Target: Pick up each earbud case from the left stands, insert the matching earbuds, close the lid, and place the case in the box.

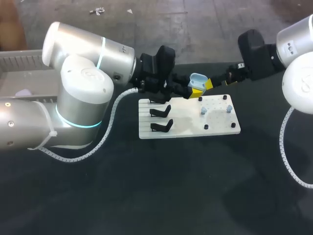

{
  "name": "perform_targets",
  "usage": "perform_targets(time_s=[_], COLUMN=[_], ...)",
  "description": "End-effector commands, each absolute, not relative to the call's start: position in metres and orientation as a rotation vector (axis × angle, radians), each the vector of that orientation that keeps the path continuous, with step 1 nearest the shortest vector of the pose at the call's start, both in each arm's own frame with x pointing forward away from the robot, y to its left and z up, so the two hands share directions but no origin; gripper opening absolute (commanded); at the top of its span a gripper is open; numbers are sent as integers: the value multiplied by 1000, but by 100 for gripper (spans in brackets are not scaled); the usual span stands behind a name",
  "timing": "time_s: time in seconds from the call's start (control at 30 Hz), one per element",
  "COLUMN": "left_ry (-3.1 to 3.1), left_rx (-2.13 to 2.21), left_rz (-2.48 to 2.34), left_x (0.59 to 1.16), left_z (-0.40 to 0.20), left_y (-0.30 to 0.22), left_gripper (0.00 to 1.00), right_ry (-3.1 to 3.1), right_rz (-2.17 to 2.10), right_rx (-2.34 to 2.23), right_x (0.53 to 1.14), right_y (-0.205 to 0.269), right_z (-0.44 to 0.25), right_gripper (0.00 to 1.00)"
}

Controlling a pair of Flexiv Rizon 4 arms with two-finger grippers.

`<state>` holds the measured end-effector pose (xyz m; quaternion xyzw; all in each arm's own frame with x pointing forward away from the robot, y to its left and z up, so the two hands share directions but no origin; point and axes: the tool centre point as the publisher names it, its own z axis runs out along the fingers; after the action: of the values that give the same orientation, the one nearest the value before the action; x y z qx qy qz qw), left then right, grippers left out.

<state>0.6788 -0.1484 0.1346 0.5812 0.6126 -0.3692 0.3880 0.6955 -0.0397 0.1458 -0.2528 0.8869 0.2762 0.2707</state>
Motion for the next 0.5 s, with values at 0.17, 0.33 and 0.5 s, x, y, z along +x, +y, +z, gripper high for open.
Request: perform_targets(time_s=[0.17,0.33,0.5], left_ry=[1460,1389,1325], left_rx=[1375,1317,1259], left_rz=[-1055,-1109,-1149], left_x=[671,665,660], left_z=[138,150,167], left_y=[-123,-109,-95], left_gripper=[0,0,0], right_ry=[2453,2503,2568], right_rz=[607,514,421], right_rx=[-662,-644,-617], right_x=[692,692,694], right_y=[-50,-59,-68], right_z=[150,144,135], right_gripper=[100,100,100])
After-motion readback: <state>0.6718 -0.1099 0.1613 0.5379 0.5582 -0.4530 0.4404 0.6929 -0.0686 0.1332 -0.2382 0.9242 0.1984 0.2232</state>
